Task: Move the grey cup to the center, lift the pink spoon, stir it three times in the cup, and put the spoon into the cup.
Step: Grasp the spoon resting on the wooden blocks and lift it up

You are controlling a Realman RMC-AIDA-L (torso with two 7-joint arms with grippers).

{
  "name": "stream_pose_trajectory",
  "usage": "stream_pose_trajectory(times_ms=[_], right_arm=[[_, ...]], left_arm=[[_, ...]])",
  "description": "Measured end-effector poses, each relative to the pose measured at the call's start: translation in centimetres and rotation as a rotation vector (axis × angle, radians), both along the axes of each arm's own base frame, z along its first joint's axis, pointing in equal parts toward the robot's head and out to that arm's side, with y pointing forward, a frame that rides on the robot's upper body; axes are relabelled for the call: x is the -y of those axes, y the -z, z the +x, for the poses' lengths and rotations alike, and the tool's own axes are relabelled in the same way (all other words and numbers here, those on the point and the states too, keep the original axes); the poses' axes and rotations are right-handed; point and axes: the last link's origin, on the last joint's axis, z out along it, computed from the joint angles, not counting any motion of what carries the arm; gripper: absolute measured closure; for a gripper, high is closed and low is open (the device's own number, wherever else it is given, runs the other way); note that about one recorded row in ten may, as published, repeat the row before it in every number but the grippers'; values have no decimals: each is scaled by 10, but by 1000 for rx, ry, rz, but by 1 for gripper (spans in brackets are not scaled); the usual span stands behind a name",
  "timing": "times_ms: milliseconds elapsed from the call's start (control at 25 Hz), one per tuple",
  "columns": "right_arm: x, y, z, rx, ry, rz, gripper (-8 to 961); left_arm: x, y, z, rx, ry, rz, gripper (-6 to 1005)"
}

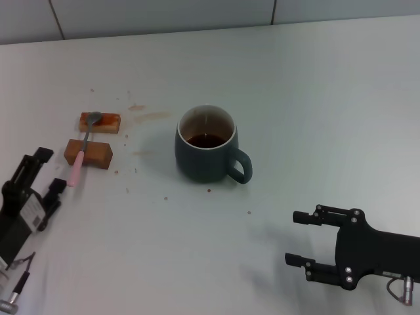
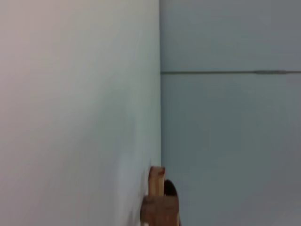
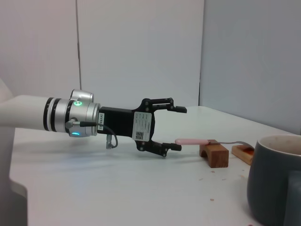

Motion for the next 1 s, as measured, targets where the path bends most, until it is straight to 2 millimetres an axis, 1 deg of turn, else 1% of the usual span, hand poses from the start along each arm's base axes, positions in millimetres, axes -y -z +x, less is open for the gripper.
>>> stream_pose_trajectory(times_ms=[600, 1000], right_arm=[[-4, -1, -1, 6, -11, 2, 278], [-6, -1, -3, 10, -11, -6, 278]], left_arm=[[-3, 11, 10, 56, -2, -29, 179], [-9, 16, 14, 61, -7, -35, 189]])
